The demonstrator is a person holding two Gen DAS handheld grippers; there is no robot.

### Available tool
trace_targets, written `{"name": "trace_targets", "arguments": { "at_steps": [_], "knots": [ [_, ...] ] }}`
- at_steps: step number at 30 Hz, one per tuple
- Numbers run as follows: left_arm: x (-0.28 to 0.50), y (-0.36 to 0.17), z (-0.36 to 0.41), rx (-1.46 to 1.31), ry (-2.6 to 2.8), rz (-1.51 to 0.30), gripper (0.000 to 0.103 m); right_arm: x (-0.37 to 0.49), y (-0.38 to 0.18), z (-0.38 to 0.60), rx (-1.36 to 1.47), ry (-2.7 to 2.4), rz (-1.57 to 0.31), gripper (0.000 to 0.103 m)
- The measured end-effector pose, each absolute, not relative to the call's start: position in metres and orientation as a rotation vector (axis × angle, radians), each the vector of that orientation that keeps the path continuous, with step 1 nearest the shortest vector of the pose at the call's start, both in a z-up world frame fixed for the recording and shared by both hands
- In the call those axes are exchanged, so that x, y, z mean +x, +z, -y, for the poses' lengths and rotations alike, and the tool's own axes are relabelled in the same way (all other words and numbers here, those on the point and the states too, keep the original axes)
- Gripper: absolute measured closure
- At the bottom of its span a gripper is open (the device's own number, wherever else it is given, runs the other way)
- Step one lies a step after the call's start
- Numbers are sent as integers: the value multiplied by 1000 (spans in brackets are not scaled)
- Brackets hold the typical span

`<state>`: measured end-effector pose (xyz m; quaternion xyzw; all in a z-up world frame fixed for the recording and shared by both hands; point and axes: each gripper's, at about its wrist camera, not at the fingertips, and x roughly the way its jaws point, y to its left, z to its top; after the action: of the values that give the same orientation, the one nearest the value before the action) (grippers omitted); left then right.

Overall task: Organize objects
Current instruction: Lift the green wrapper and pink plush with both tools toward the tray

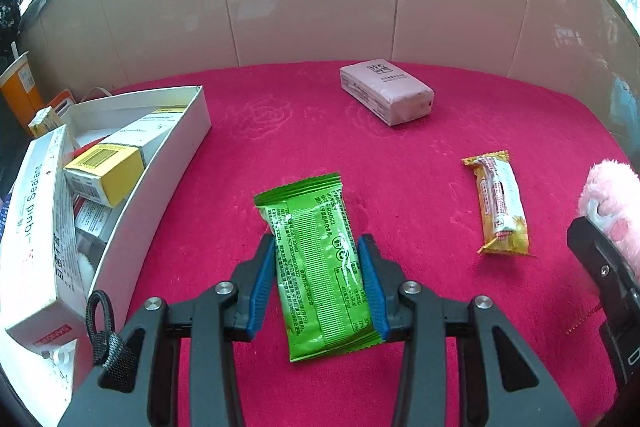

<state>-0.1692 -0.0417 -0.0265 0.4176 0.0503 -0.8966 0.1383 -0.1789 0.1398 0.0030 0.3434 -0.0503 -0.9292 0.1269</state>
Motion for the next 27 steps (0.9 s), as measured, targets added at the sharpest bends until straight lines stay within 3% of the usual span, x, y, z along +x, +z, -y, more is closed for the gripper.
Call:
{"name": "trace_targets", "arguments": {
  "at_steps": [12, 27],
  "knots": [
    [-138, -17, 35, 1207, -2641, -175, 63, -161, 5, -137, 958, -2727, 149, 56],
    [-114, -4, 26, 1041, -2729, -65, 63, -146, 11, -139, 894, -2754, 127, 56]
  ]
}}
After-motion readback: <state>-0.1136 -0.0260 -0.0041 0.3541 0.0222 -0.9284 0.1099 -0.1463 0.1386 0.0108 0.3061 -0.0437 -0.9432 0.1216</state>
